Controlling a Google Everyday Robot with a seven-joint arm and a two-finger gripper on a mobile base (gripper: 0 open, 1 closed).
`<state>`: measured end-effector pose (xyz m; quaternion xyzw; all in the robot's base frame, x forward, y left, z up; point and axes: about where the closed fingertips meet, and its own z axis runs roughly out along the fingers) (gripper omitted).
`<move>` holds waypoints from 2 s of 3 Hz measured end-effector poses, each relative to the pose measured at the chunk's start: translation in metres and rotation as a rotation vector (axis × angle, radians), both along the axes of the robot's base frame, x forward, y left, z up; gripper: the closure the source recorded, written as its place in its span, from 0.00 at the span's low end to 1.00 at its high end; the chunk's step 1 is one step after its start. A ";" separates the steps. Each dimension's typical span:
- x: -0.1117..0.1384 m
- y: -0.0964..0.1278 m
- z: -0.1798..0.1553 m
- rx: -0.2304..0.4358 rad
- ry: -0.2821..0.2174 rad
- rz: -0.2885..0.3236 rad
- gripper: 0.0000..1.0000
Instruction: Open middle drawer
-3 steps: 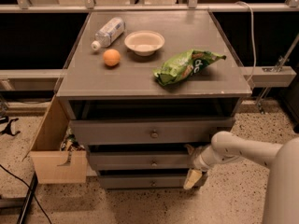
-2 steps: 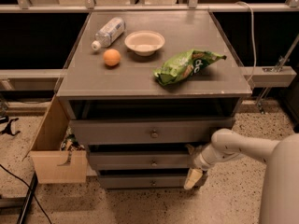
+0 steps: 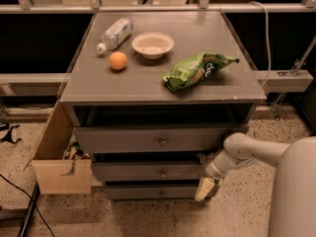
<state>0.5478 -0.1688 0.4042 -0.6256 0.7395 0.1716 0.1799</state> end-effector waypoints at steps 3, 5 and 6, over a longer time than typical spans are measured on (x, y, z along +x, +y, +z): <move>-0.013 -0.006 0.007 0.012 0.102 -0.004 0.00; -0.036 -0.013 0.022 0.012 0.123 0.016 0.00; -0.048 -0.017 0.026 0.007 0.141 0.026 0.00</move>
Offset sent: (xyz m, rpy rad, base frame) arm -0.0062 -0.0070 0.0063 0.0089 0.1021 -0.0082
